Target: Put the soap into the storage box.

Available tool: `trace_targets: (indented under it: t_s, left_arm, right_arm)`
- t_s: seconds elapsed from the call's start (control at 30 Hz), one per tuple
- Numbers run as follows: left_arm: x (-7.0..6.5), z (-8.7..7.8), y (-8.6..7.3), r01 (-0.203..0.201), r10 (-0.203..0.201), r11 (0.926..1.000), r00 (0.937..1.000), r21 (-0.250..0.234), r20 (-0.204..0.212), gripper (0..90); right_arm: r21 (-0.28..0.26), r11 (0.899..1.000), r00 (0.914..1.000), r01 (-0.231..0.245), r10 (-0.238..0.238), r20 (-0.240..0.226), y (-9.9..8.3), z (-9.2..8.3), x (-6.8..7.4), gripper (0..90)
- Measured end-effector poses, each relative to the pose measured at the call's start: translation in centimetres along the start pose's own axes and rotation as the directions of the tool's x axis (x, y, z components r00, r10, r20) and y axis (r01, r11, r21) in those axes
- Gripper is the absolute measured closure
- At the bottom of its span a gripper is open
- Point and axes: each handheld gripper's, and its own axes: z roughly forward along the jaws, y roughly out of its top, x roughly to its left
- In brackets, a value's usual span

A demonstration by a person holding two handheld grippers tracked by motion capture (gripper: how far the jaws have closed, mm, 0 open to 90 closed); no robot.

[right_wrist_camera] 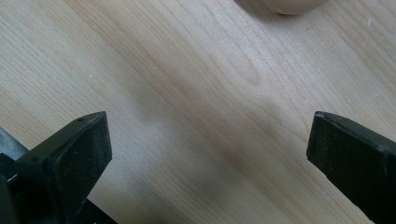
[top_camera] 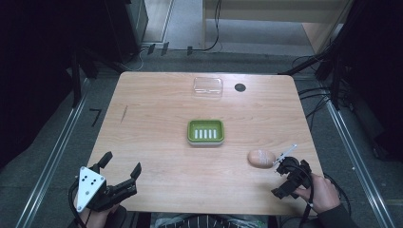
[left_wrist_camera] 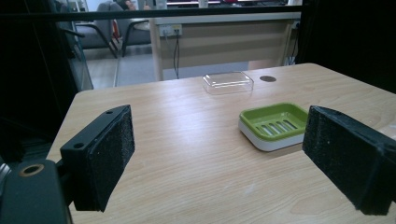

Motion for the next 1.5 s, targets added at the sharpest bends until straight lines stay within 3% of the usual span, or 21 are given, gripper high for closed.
trace_targets:
  t_s: [0.43,0.87,1.5]
  left_arm:
    - [-0.2,0.3,0.1,-0.007,0.007,1.0,1.0,0.005,0.006,9.6]
    - [0.0,0.2,0.1,0.001,-0.001,1.0,0.9997,-0.004,0.023,9.6]
    - [-0.2,0.5,0.1,-0.011,0.011,0.9999,0.9994,-0.001,0.034,9.6]
  right_arm:
    - [0.012,1.0,0.9999,0.011,-0.011,0.002,-0.2,0.1,0.2,0.3]
    - [0.003,0.999,0.9984,0.054,-0.054,0.016,0.4,-0.4,0.7,0.7]
    - [-0.021,0.995,0.9955,0.094,-0.094,0.007,2.0,-0.7,0.0,0.7]
